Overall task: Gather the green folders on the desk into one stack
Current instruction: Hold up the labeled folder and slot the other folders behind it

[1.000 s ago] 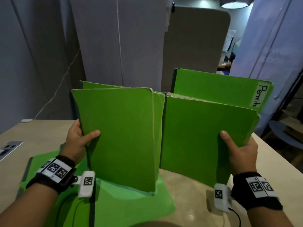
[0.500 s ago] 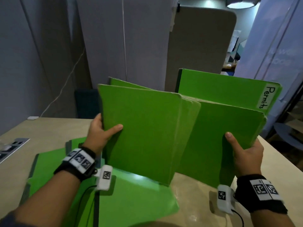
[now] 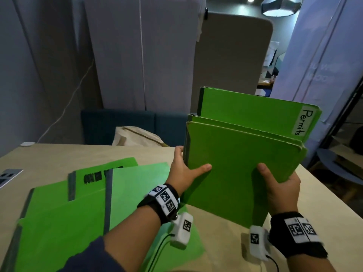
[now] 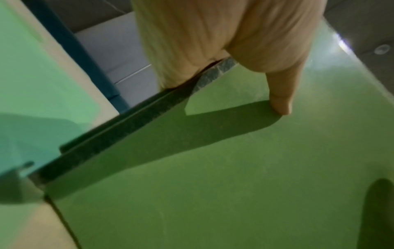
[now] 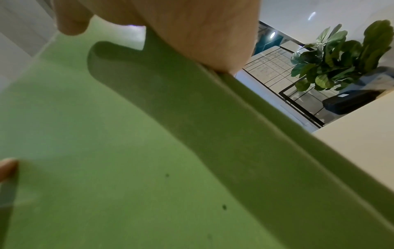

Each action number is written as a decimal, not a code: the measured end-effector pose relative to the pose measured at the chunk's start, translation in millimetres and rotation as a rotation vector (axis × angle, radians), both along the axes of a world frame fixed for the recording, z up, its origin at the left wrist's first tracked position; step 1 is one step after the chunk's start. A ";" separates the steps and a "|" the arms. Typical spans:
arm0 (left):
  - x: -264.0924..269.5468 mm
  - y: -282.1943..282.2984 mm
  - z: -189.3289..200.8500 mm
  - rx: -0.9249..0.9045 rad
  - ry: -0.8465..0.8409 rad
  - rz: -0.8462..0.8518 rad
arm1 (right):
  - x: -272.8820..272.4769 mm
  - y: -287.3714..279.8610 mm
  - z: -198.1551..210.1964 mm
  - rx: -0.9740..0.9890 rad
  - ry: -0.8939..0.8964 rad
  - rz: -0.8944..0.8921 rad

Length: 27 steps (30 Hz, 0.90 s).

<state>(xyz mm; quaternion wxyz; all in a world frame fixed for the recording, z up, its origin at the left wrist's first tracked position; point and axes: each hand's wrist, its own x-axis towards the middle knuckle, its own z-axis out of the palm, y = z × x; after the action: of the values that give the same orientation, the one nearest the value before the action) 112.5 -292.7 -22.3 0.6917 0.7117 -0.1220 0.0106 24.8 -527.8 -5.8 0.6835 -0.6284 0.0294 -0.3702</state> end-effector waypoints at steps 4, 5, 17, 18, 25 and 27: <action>1.3 6.5 12.4 -0.038 0.006 -0.067 | -2.0 -6.9 -1.6 -0.020 0.058 0.033; 2.6 11.0 18.4 -0.053 -0.014 -0.084 | -3.9 -9.4 -2.1 -0.031 0.063 0.047; -2.4 -10.1 60.5 -0.144 -0.069 -0.050 | -8.9 -3.7 26.1 -0.036 -0.004 0.012; -2.9 -11.2 63.3 -0.146 -0.075 -0.051 | -9.8 -5.3 30.3 -0.047 -0.006 0.011; -7.4 -19.3 66.3 -0.112 -0.123 -0.059 | -6.4 -20.3 33.6 -0.051 0.030 0.103; -7.9 -18.0 69.4 -0.126 -0.121 -0.057 | -7.8 -21.6 36.0 -0.065 0.037 0.110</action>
<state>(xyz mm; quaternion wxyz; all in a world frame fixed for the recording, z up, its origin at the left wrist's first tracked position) 104.5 -310.7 47.1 0.7265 0.6610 -0.1829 0.0416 17.0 -549.4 30.2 0.6815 -0.6577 -0.0046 -0.3209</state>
